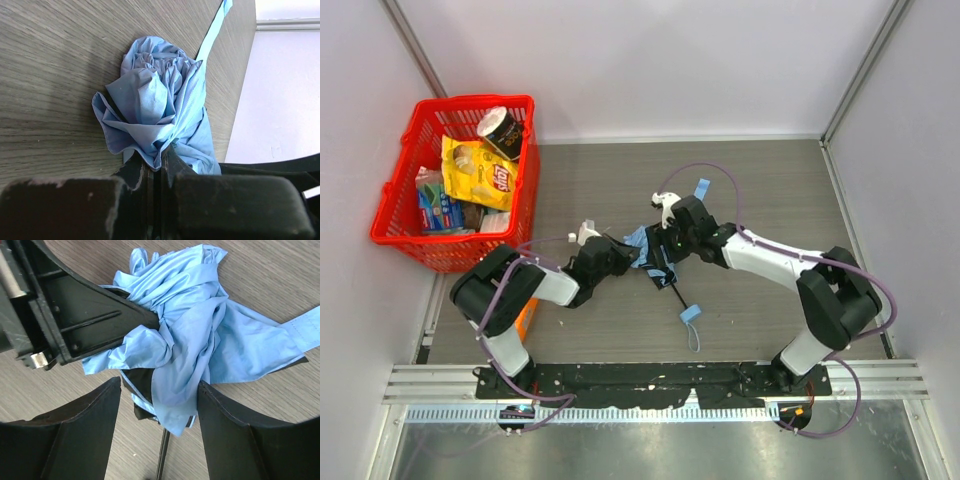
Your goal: Put away the umbrella
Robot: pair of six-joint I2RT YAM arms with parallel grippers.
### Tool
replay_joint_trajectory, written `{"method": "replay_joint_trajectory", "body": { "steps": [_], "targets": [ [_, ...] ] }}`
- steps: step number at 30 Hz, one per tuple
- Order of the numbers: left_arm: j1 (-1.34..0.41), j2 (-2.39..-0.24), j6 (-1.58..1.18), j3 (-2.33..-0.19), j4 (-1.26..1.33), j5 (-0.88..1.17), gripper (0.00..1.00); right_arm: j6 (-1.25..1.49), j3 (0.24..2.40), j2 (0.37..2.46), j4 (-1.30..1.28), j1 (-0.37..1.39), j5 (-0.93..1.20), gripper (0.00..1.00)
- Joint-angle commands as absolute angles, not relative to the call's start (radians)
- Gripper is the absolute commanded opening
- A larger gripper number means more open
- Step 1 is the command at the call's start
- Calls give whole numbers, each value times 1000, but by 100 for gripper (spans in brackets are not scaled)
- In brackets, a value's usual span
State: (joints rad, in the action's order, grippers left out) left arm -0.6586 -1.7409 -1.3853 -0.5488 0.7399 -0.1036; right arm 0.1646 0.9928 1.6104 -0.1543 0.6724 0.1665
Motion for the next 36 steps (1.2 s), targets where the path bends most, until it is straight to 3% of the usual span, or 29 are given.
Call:
{"method": "replay_joint_trajectory", "body": {
  "steps": [1,7,9,18,26,36],
  "targets": [
    [-670,-1784,-1358,-519,666,-109,0,199,1006,1506,-156,675,148,67],
    [-669,-1805,-1353,-512,672,-103,0,310,1089,1537,-203,681,3,68],
    [-669,-1815,-1353,-506,680,-100,0,334,1113,1577,-198,704,-94,73],
    [-669,-1845,-1364,-474,699,-104,0,161,1117,1683,-141,851,-251,74],
    [-669,-1873,-1367,-477,716,-91,0,-40,1002,1714,-75,888,-239,74],
    [-669,-1873,-1370,-471,723,-80,0,-120,901,1514,-72,885,-170,75]
  ]
}}
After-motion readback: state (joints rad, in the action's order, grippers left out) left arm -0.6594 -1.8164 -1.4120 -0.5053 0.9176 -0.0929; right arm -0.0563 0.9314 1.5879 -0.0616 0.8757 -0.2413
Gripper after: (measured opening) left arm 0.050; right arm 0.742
